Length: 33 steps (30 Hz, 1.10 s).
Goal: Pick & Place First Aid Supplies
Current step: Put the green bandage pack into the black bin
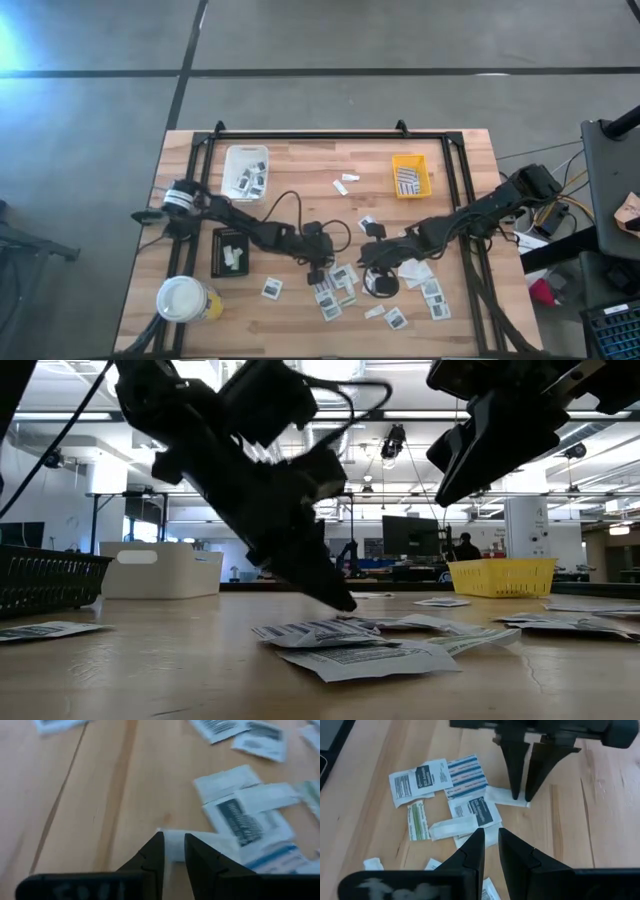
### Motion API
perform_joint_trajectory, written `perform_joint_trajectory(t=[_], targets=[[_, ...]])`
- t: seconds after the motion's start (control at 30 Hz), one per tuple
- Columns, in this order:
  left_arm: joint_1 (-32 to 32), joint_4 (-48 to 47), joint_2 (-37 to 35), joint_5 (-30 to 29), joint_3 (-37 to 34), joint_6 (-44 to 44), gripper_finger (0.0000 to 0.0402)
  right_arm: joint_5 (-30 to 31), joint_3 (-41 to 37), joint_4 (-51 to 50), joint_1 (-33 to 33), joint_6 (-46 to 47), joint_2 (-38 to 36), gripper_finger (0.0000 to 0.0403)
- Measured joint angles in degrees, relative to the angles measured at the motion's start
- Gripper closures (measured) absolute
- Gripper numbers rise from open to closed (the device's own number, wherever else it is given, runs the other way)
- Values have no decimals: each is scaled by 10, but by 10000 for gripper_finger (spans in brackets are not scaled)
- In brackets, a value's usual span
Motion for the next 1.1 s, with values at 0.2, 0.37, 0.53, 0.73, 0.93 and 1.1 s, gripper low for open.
perform_joint_trajectory(t=[0.2, 0.37, 0.53, 0.73, 0.93, 1.1], targets=[[5, 6, 17, -65, 2, -118, 333, 0, -2, 1, 0, 0, 0, 349], [8, -4, 18, -177, 0, -214, 333, 0, -17, 32, 0, -29, 0, 349], [11, -5, 18, -188, 0, -256, 333, 3, -42, 56, -1, -126, 0, 349], [11, -3, 18, -185, 0, -276, 333, 59, -48, 59, -2, -205, 0, 349], [10, 2, 18, -152, 0, -308, 333, 60, -48, 61, -2, -240, 0, 349], [9, 4, 18, -129, 0, -319, 333, 80, -48, 100, -2, -271, 0, 349]])
